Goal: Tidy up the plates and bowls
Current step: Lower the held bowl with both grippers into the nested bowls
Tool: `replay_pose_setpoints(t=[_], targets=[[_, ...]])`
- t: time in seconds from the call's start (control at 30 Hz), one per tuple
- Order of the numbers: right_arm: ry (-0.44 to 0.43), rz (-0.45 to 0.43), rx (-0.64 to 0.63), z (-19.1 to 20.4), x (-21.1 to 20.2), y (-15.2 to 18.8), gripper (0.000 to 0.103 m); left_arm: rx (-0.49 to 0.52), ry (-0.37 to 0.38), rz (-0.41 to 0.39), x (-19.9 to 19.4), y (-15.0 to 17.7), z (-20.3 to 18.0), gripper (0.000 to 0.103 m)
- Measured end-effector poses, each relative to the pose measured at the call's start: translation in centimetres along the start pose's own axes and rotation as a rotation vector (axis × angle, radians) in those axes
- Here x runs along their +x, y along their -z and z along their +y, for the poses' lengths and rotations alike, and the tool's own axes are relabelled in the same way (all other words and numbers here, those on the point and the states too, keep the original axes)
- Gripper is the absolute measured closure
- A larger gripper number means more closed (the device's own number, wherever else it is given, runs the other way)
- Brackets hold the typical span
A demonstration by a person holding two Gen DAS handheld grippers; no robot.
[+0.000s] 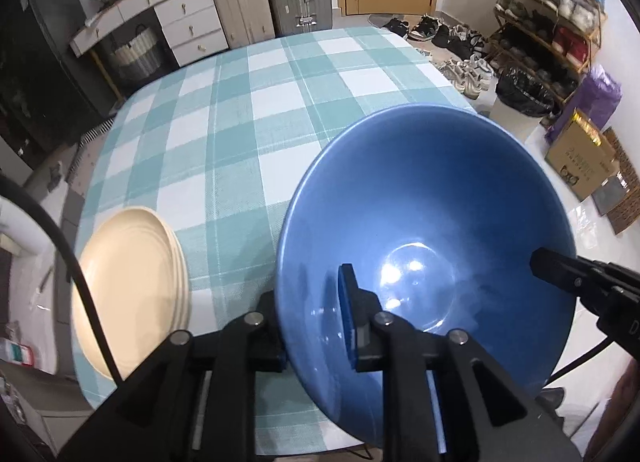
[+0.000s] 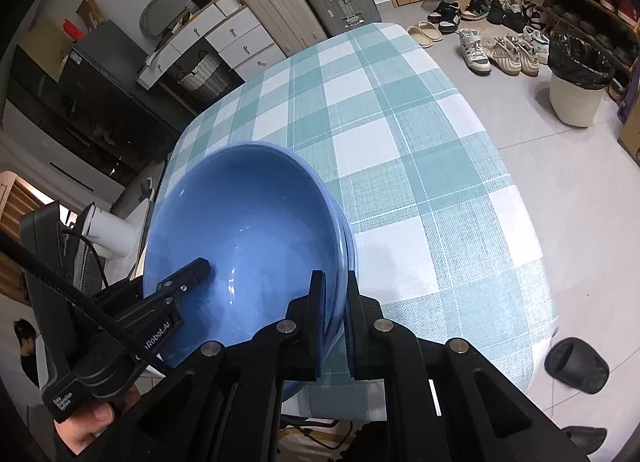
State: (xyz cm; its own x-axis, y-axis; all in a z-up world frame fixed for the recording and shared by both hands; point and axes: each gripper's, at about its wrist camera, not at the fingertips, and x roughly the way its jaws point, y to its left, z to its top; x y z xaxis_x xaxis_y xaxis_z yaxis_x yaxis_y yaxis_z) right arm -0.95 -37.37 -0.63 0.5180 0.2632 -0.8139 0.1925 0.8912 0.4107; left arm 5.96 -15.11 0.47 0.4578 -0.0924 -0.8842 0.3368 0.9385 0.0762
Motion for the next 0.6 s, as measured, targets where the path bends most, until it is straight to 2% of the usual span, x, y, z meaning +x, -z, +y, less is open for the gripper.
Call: replay_pose_setpoints(t=[0.2,0.37,0.6], targets=[[0.003,0.0,-0.003,-0.2,0.1,-0.1,0.095,0.001,0.004,0.007,0.1,-0.3,0.3,0.083],[0.023,-0.019,-0.034,0.1,0.0,0.0,0.095,0.027,-0.017,-0.041,-1.3,-0.2,0.3,0.083],[0.028,-0.017,-0.03,-0.1,0.6,0.0,0.095,-0.016,-0.003,-0.002,-0.1,-0.1,1.4,0.083]])
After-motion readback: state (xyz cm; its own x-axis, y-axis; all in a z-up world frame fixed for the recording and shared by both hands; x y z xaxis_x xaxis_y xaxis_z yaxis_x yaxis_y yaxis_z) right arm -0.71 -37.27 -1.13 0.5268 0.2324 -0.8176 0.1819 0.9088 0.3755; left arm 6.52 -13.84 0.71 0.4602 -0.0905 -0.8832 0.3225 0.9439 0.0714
